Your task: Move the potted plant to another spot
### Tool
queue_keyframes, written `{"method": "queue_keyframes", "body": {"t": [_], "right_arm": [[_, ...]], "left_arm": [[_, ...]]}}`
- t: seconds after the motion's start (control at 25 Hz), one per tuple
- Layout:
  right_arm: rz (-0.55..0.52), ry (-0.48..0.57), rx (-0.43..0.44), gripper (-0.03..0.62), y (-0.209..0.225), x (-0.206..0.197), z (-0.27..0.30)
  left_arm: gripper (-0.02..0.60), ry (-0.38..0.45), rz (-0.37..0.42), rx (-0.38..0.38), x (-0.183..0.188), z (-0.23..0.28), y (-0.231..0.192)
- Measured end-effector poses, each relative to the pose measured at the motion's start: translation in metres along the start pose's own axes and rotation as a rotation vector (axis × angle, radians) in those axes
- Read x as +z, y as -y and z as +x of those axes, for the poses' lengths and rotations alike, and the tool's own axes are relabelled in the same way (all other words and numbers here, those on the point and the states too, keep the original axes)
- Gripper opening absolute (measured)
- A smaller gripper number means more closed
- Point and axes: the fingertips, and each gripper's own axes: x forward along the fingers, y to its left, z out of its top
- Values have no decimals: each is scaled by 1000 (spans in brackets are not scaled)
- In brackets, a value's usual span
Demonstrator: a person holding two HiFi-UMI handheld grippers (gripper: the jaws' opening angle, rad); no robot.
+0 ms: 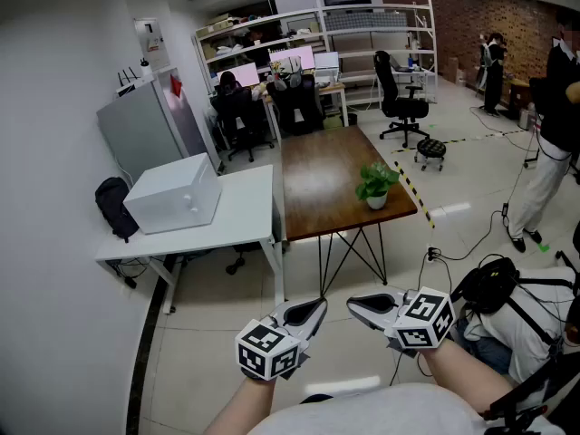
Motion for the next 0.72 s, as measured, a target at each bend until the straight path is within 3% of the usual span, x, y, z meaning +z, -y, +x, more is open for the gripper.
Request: {"method": "queue_keyframes", "body": {"t": [0.36, 0.72], "right_arm": [[15, 1, -39, 3, 66, -2, 37], [72, -5, -107, 3, 189, 9, 107]], "left_arm": [[-5, -1, 1, -34, -2, 42, -64], [-5, -38, -20, -103, -1, 119, -186]]}}
